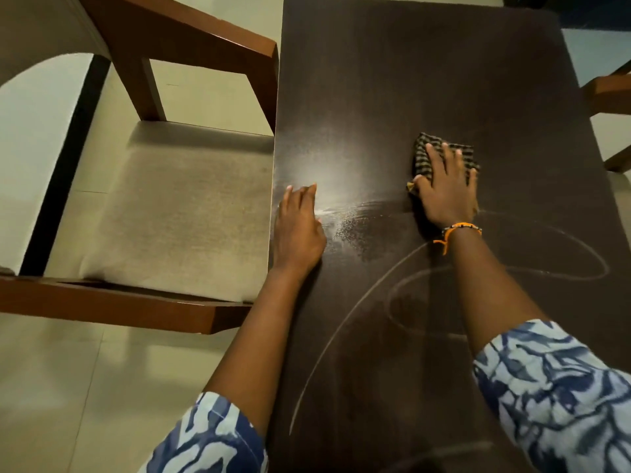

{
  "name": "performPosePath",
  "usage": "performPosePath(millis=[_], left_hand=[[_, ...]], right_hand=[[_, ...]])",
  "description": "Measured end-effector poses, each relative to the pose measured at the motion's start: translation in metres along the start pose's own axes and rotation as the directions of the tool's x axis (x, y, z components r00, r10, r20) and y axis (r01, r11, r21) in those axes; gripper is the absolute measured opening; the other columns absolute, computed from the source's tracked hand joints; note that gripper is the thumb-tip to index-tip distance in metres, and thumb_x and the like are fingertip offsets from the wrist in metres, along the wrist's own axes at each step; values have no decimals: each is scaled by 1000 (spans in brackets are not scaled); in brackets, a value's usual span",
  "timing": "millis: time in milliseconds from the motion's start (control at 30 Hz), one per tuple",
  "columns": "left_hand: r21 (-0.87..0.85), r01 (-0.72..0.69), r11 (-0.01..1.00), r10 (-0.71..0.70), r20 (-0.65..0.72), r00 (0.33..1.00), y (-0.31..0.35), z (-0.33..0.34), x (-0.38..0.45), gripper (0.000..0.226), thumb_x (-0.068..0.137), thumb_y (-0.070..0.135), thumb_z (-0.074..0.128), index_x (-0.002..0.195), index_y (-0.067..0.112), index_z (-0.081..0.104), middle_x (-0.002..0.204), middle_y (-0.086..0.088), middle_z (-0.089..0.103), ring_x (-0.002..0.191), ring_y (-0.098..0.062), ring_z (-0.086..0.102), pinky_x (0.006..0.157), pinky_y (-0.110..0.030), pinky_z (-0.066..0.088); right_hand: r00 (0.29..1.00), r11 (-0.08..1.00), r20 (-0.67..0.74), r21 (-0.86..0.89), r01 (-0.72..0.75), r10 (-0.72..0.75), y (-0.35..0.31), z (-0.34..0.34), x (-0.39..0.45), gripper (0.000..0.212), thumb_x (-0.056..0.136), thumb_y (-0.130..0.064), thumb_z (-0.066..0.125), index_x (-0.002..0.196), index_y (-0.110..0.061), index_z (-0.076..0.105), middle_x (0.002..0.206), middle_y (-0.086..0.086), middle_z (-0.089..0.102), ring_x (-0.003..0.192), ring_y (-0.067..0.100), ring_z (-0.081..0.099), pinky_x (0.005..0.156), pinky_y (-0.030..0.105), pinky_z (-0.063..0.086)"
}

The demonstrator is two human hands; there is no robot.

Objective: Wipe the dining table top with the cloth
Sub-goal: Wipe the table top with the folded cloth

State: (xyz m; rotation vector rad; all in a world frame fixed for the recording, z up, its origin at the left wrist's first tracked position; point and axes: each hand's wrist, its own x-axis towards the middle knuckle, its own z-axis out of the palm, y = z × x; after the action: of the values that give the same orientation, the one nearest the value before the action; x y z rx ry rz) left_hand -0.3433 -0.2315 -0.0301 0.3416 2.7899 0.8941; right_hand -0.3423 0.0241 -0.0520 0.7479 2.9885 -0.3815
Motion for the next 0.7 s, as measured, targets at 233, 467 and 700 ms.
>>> performPosePath(millis=[233, 467, 700], left_hand=[[46, -52, 998, 51, 18, 999, 19, 9, 4, 60, 89, 4, 50, 144, 11, 28, 151, -8, 29, 146, -27, 2, 117, -43, 3], [95, 4, 995, -2, -16, 1000, 38, 16, 5, 59, 89, 0, 47, 144, 6, 26, 151, -12, 28, 146, -27, 3, 117, -43, 6], [126, -164, 978, 148, 122, 981, 95, 53, 7, 62, 90, 20, 55, 144, 10, 26, 151, -9, 29, 146, -26, 1, 117, -44, 2]], right_hand=[[998, 998, 40, 27, 49, -50, -94, 23, -13, 64, 93, -44, 40, 150, -28, 15, 160, 4, 6, 147, 25, 1, 116, 53, -1], [892, 899, 132, -13, 437, -432, -87, 24, -21, 59, 95, -47, 35, 149, -32, 17, 160, -1, 11, 147, 21, 4, 116, 48, 3], [961, 963, 81, -26, 269, -266, 41, -10, -5, 61, 94, -43, 40, 149, -32, 18, 160, -1, 12, 147, 22, 5, 117, 48, 4]])
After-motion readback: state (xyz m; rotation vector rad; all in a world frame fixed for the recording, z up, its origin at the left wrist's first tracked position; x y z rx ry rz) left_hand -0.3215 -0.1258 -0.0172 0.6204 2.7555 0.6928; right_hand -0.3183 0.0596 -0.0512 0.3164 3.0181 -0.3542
